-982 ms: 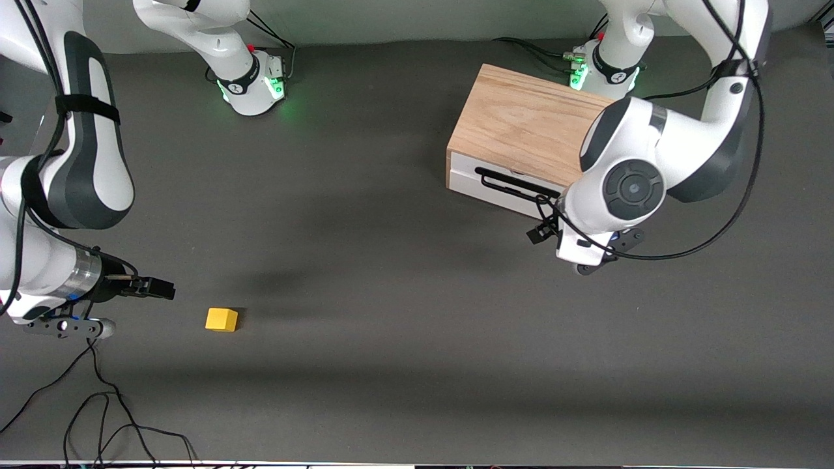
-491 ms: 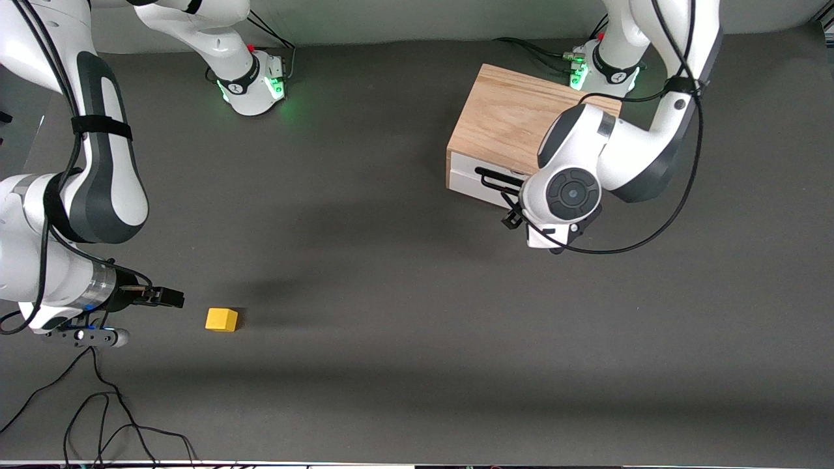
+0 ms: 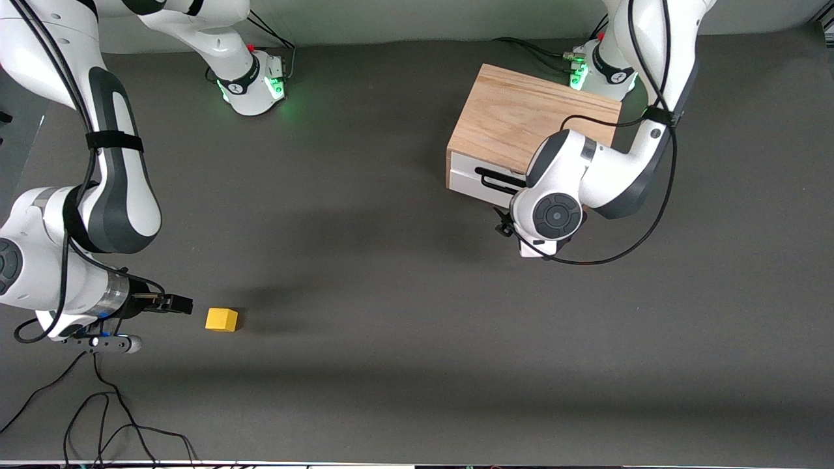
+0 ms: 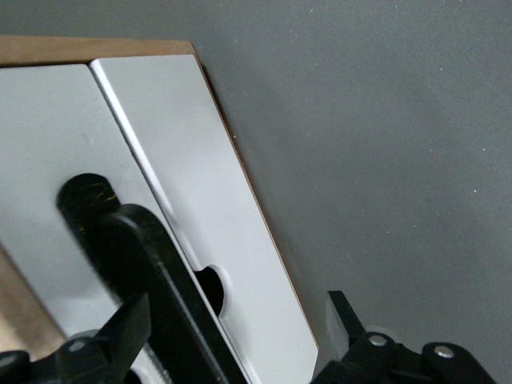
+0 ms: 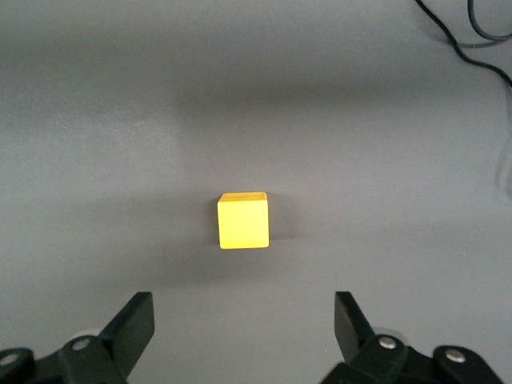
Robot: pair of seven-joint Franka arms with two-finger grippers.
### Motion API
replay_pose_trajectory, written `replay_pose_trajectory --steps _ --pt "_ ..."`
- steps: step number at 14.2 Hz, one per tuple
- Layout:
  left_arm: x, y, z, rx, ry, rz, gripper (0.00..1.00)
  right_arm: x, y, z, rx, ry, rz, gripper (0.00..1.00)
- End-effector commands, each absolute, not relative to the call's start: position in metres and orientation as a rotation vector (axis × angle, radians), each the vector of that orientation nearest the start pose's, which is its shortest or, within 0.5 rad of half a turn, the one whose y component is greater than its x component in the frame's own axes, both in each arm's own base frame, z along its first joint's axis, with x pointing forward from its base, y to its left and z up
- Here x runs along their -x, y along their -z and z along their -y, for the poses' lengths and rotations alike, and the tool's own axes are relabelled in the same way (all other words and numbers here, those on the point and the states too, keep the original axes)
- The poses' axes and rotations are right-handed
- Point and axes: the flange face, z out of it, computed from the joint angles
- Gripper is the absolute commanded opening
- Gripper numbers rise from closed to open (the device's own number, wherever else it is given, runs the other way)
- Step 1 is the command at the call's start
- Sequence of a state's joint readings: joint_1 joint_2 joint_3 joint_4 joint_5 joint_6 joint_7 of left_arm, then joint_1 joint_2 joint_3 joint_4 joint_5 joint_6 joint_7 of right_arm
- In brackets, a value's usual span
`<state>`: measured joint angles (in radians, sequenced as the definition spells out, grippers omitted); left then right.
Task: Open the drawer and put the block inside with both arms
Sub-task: 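Pull the drawer handle with the left gripper while the right gripper nears the cube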
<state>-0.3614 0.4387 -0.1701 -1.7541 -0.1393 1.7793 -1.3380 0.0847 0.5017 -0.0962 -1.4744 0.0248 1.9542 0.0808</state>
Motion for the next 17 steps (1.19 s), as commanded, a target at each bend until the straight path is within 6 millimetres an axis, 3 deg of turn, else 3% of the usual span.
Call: replay_pose_trajectory --steps 1,4,5,7,10,14,17 --pt "-0.511 -0.291 0.319 2.598 -0.589 1.223 0.98 -0.701 -0.391 -0.009 3.146 0.011 -0.127 1.0" --pt "-0.503 -0.271 0.33 2.603 -0.586 1.2 0.91 -0.704 -0.379 -0.01 3.15 0.009 -0.116 1.0" --pt "-0.502 -0.263 0.335 2.609 -0.582 1.194 0.62 -0.705 -0.373 -0.01 3.15 0.002 -0.117 1.0" --pt "-0.507 -0.266 0.336 2.633 -0.565 1.201 0.0 -0.707 -0.363 -0.01 3.151 -0.008 -0.121 1.0" --pt "-0.528 -0.289 0.334 2.681 -0.526 1.217 0.0 -0.71 -0.349 -0.011 3.155 -0.005 -0.113 1.0" --pt "-0.554 -0.328 0.345 2.771 -0.435 1.24 0.0 -0.712 -0.346 -0.013 3.151 0.014 -0.117 1.0" --pt "-0.563 -0.327 0.344 2.793 -0.339 1.216 0.0 -0.715 -0.338 -0.012 3.152 0.029 -0.119 1.0"
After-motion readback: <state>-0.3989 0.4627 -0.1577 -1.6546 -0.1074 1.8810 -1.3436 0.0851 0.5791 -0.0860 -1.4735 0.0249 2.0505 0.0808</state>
